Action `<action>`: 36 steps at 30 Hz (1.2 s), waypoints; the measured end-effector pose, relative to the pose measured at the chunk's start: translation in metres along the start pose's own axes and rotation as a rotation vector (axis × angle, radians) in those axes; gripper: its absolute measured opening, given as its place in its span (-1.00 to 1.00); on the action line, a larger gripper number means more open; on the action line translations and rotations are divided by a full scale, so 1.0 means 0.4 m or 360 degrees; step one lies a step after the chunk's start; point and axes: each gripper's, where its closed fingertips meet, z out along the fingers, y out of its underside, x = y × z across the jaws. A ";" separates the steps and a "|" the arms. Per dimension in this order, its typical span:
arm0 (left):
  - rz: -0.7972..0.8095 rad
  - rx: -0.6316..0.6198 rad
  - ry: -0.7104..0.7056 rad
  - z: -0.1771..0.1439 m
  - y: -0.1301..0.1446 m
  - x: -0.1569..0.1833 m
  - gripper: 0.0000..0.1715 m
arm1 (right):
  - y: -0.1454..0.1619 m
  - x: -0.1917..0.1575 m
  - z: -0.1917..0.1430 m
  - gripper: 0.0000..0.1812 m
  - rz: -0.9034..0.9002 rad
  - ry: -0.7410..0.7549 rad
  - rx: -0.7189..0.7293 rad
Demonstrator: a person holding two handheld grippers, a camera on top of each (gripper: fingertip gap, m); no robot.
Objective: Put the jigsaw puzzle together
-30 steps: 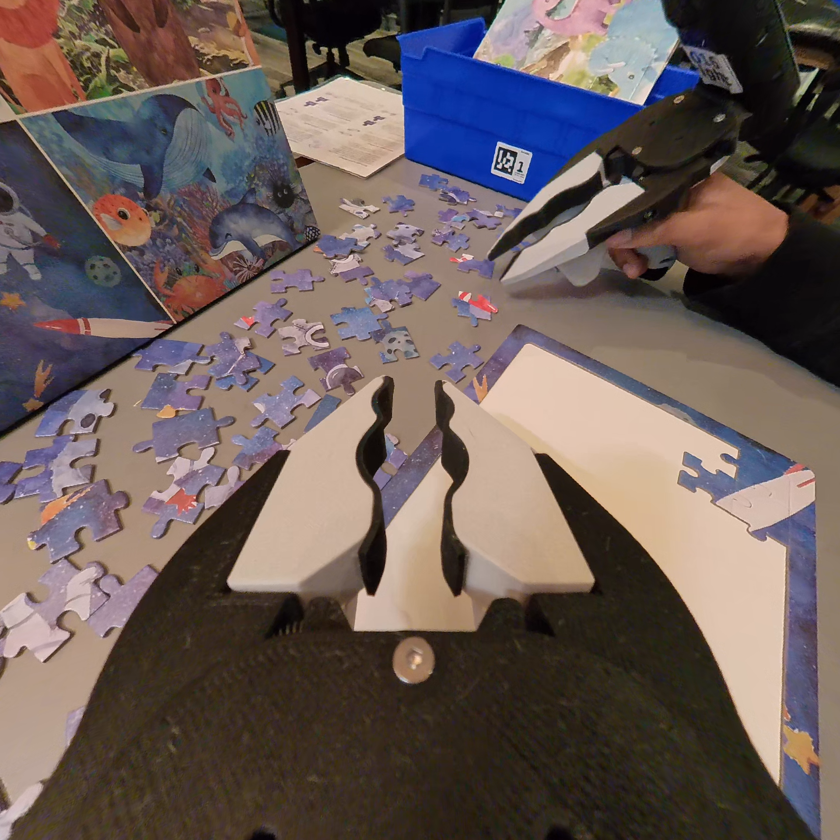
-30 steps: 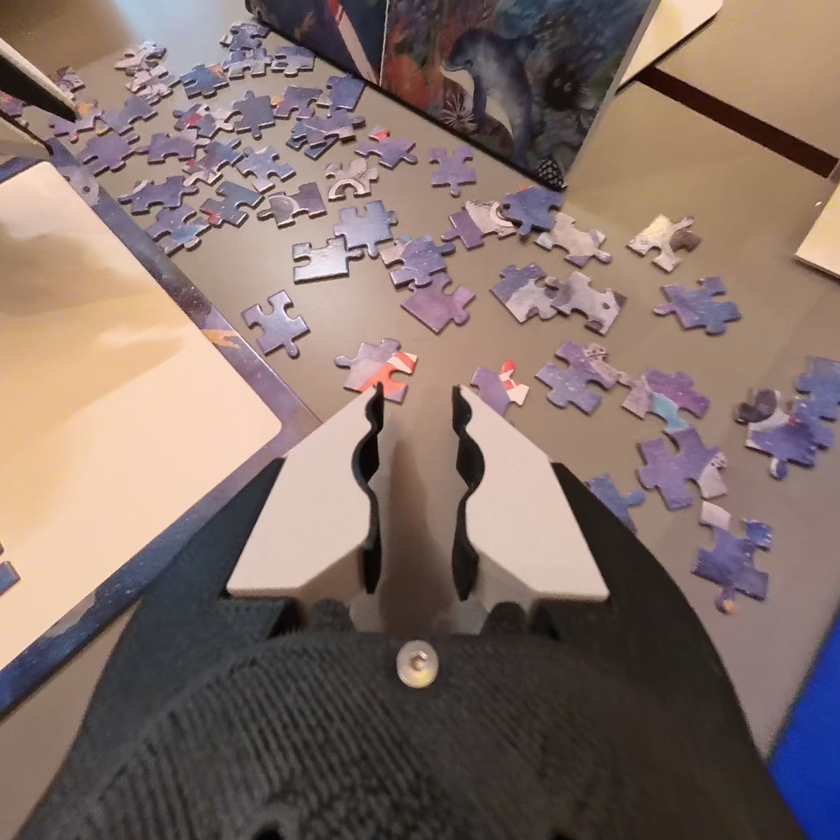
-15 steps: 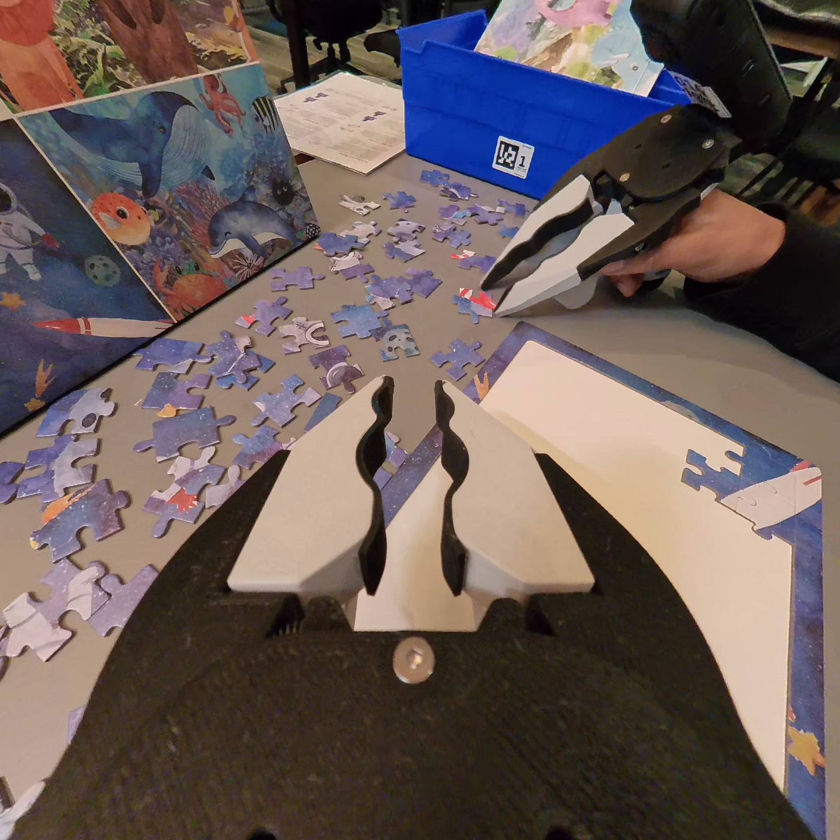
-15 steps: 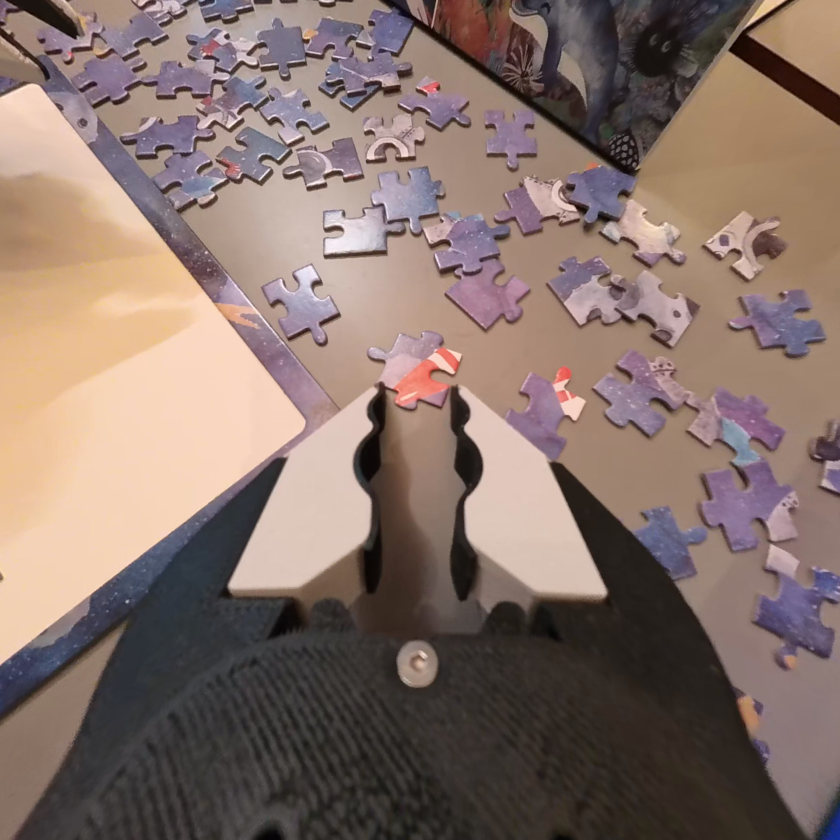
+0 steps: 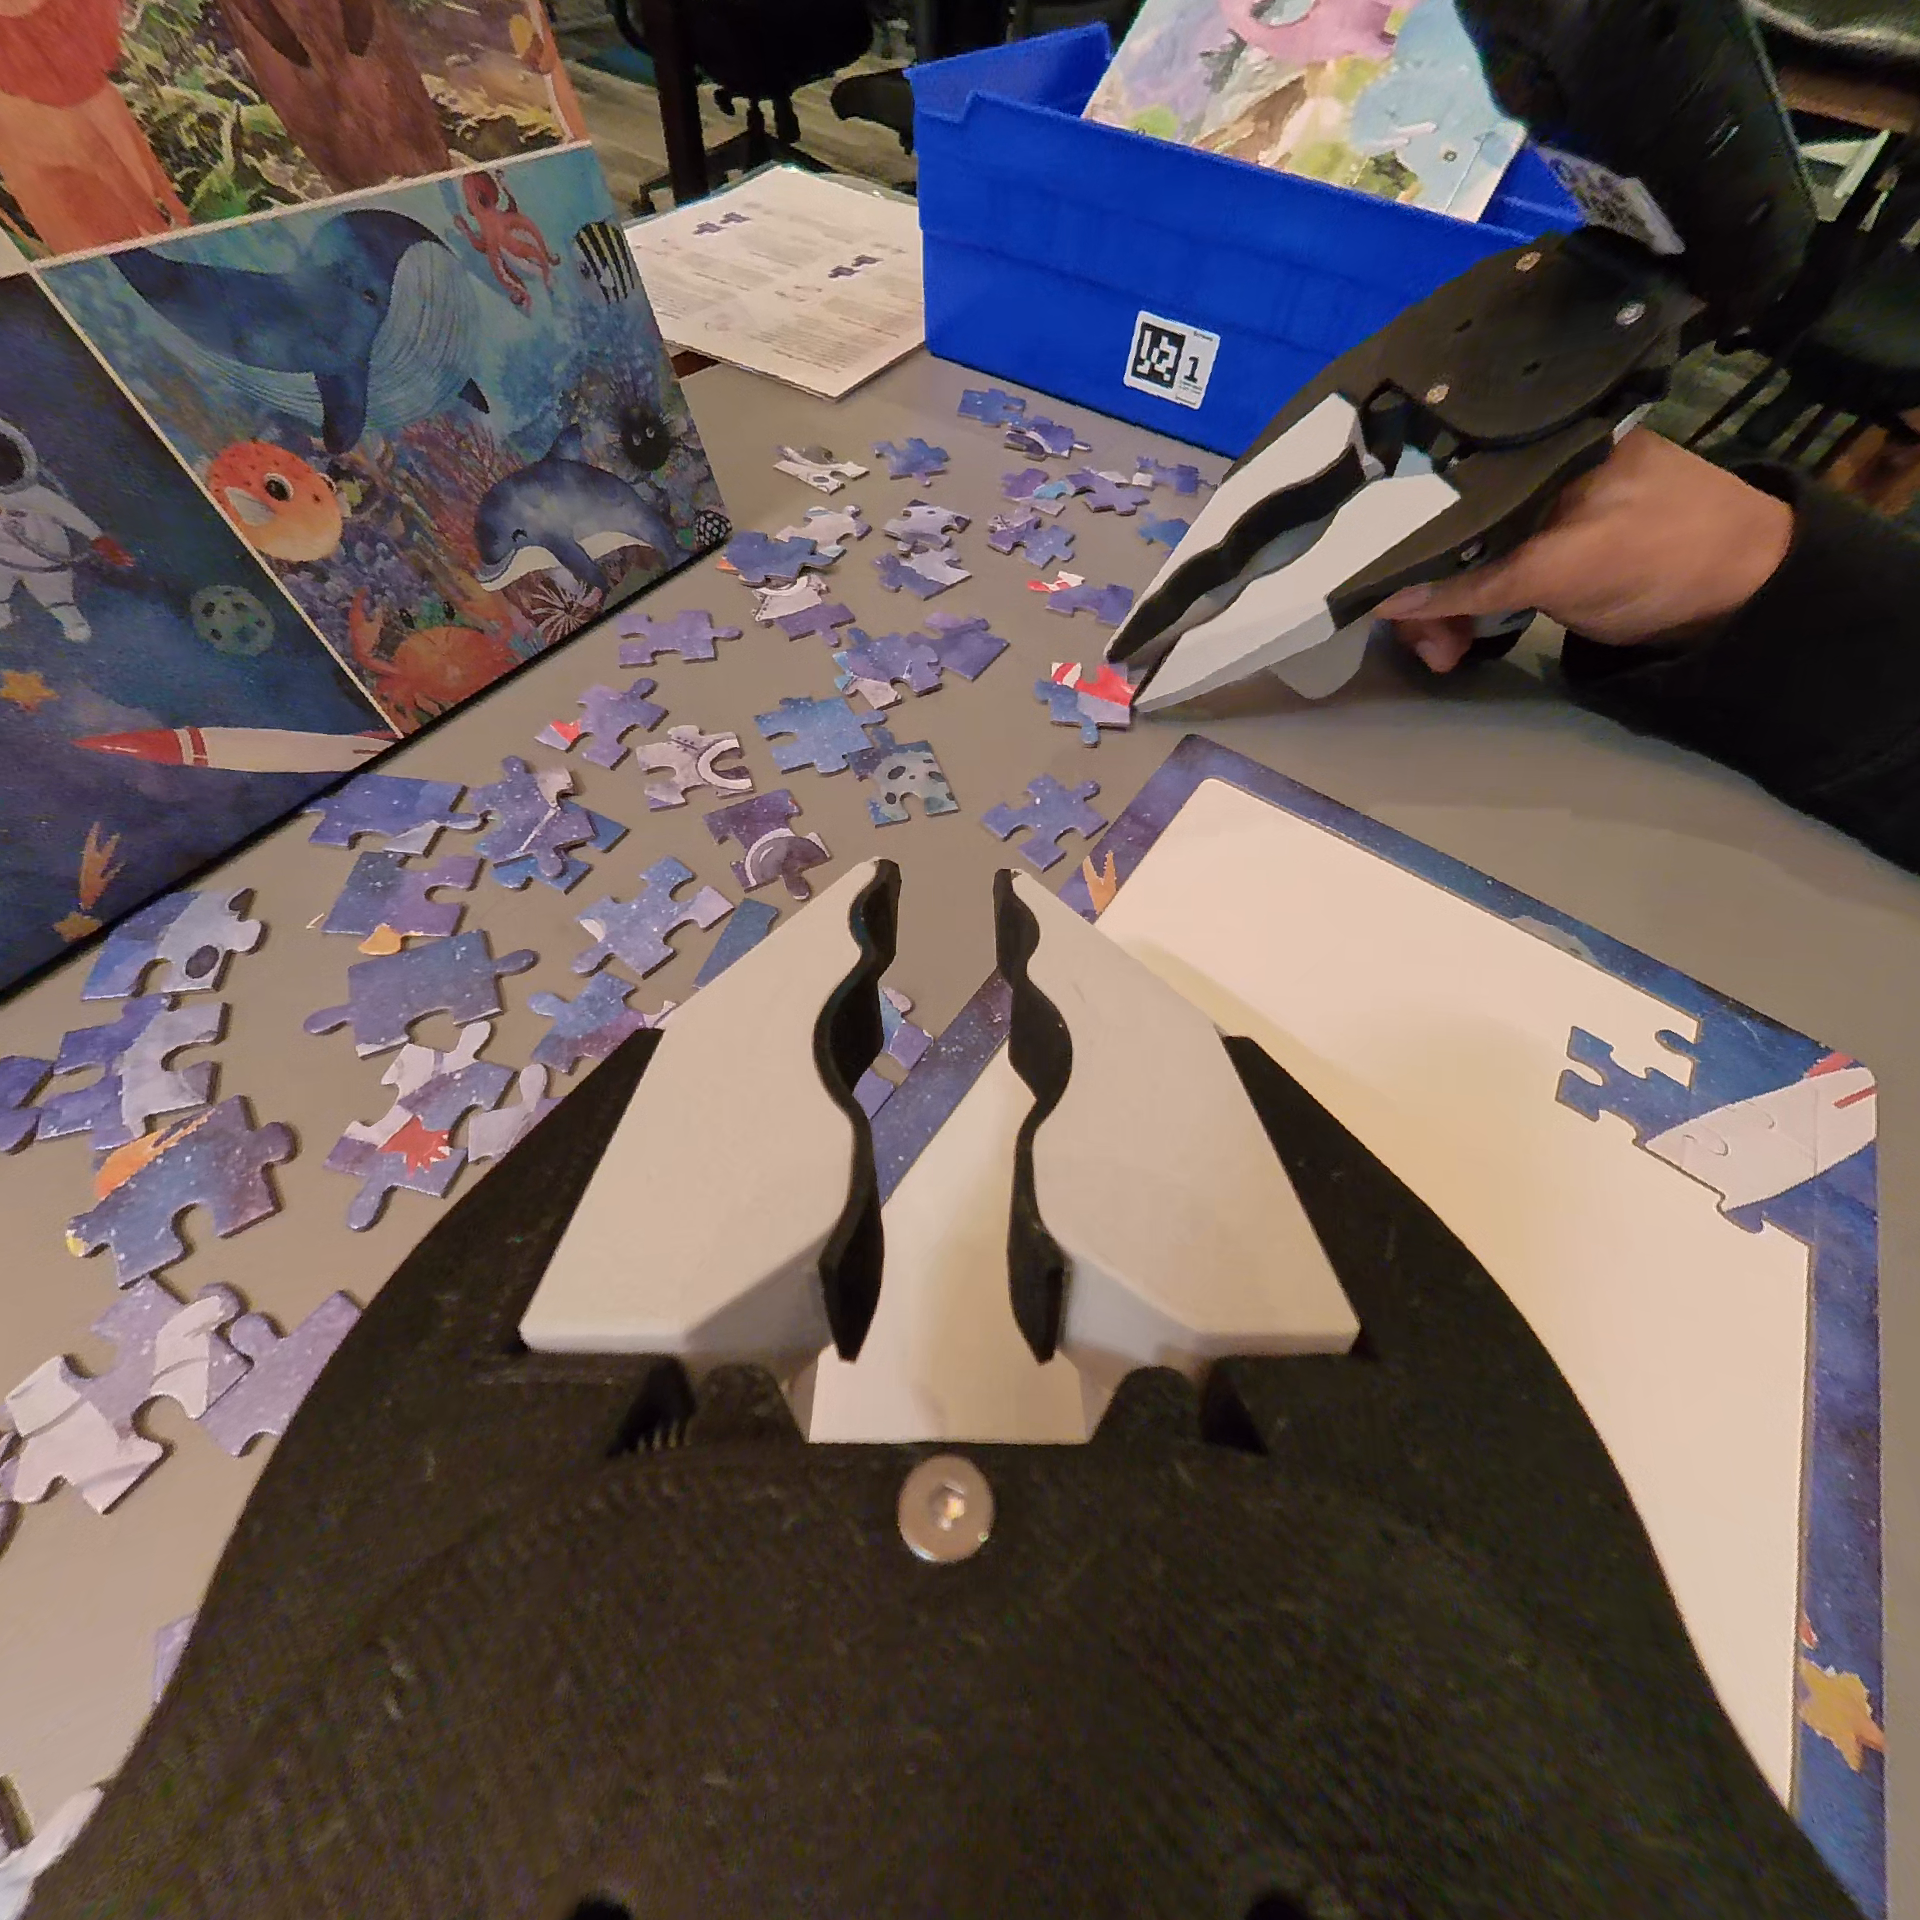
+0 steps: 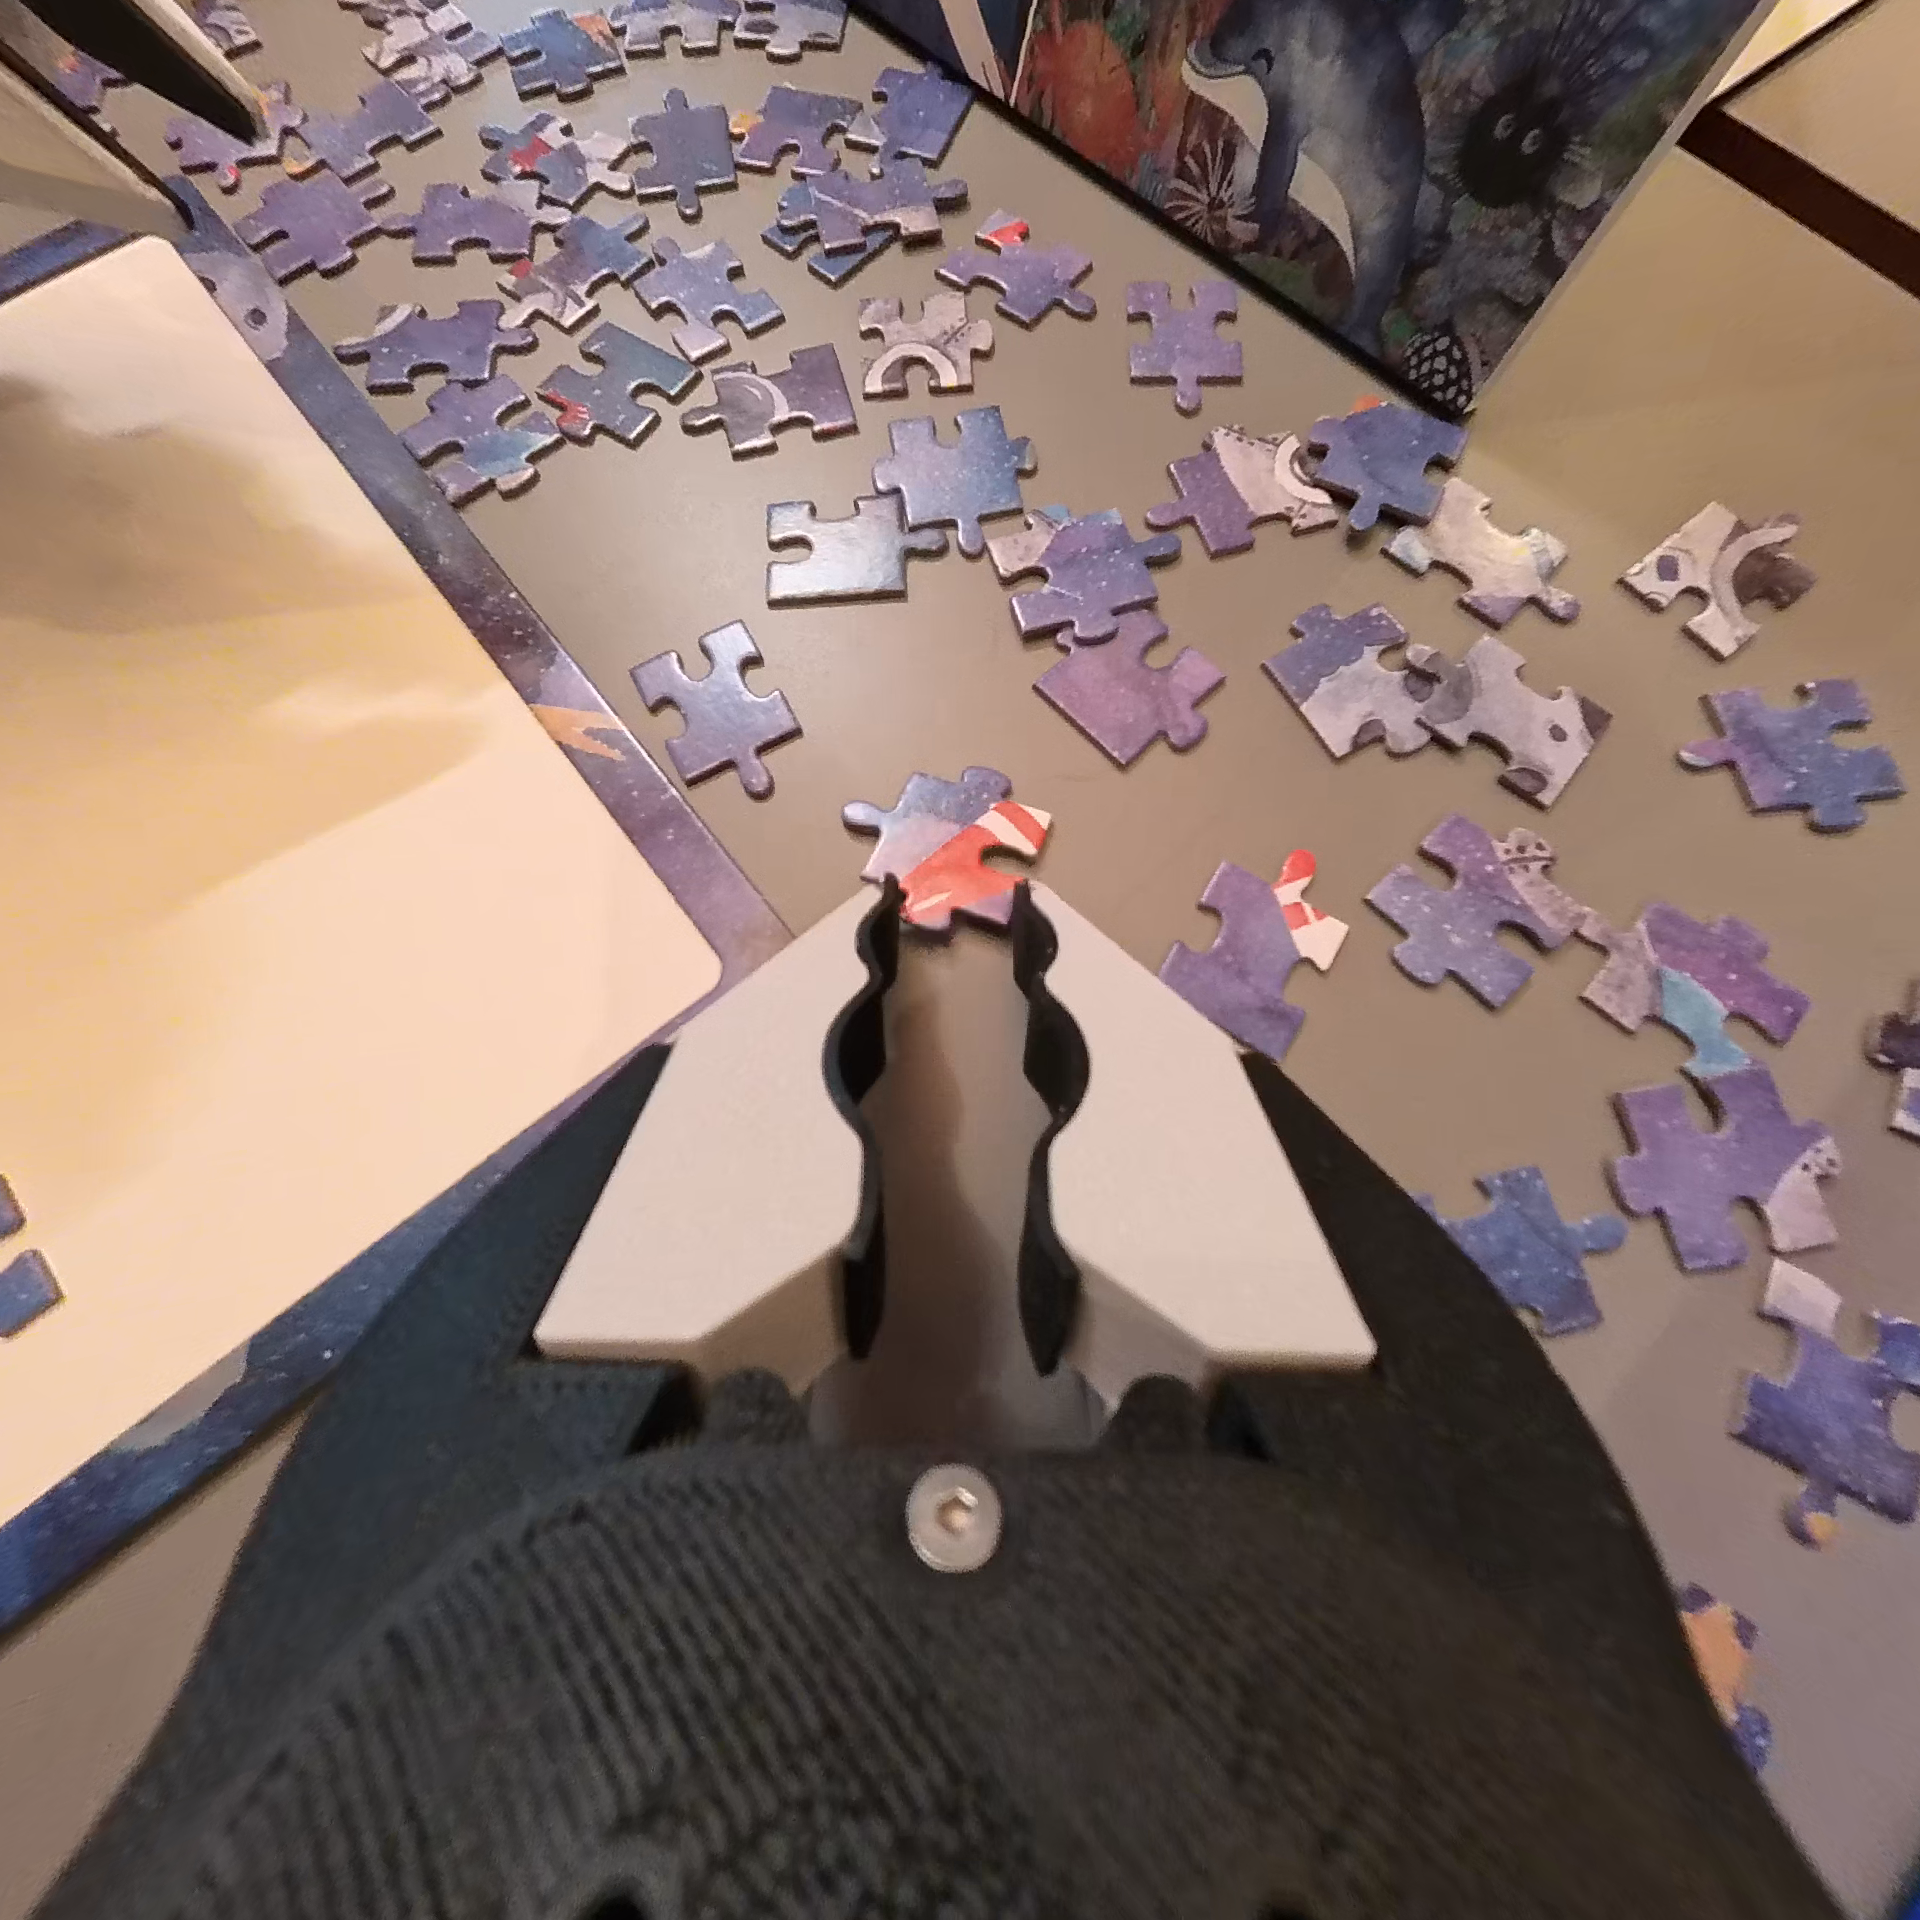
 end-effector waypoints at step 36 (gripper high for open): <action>0.0067 -0.0052 0.0041 0.013 0.013 0.024 -0.78 | 0.009 0.011 0.008 -0.71 0.0016 0.0084 -0.0048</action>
